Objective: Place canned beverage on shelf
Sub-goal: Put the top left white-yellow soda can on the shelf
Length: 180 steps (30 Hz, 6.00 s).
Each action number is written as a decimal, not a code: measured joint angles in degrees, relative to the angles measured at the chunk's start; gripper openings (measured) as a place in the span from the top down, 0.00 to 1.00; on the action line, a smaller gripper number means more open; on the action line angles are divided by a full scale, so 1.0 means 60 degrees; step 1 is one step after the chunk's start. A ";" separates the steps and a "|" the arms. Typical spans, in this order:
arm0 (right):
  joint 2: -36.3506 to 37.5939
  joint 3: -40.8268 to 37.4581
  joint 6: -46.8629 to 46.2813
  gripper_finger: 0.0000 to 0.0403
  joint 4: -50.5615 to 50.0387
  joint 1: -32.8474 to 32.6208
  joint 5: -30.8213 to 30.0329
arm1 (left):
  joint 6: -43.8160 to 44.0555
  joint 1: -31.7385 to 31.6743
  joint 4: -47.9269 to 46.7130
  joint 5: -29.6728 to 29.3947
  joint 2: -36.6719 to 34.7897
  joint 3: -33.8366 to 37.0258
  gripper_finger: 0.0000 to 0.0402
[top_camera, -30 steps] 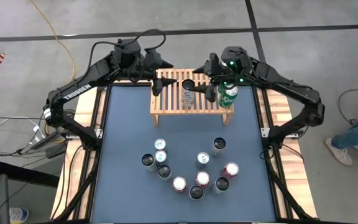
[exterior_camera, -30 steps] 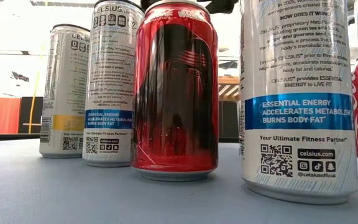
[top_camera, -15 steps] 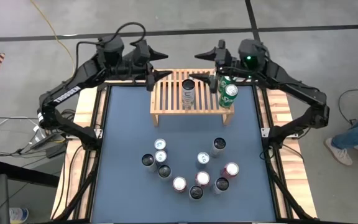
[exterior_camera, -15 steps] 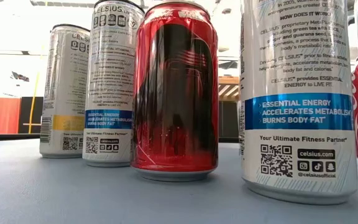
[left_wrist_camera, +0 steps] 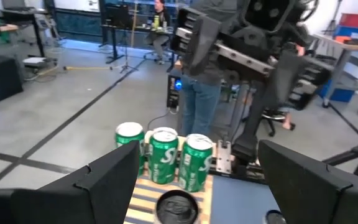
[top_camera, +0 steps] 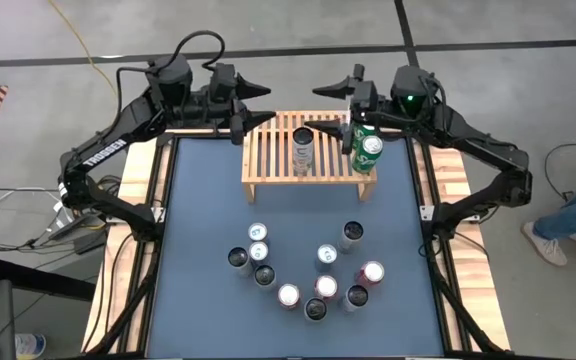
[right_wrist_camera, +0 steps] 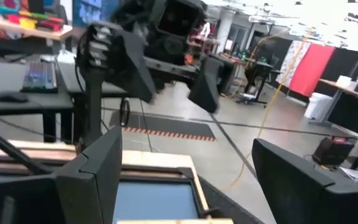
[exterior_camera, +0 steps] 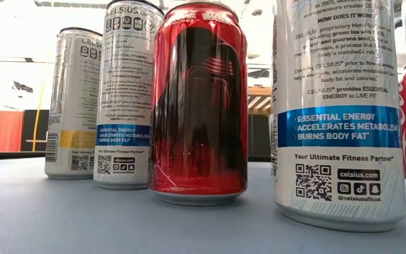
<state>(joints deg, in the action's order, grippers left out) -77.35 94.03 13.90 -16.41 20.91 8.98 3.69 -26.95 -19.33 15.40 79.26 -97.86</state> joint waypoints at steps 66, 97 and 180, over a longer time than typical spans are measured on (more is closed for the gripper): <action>-0.2181 -0.0035 -0.0064 0.08 -0.3012 0.0451 -0.0399 | -0.0577 0.0067 -0.1624 -0.1107 -0.1224 -0.0004 0.22; -0.1490 -0.0039 0.0034 0.60 -0.3467 0.0857 -0.0498 | -0.0654 0.0067 -0.1803 -0.1416 -0.1224 -0.0004 0.22; -0.2298 0.0369 0.2756 0.41 -0.4317 0.5387 0.3047 | -0.0339 0.0067 -0.1796 -0.2175 -0.1209 -0.0004 0.22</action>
<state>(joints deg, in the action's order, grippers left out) -91.13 96.24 30.44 -42.31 53.23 27.27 1.66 -26.55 -30.11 2.35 72.01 -97.89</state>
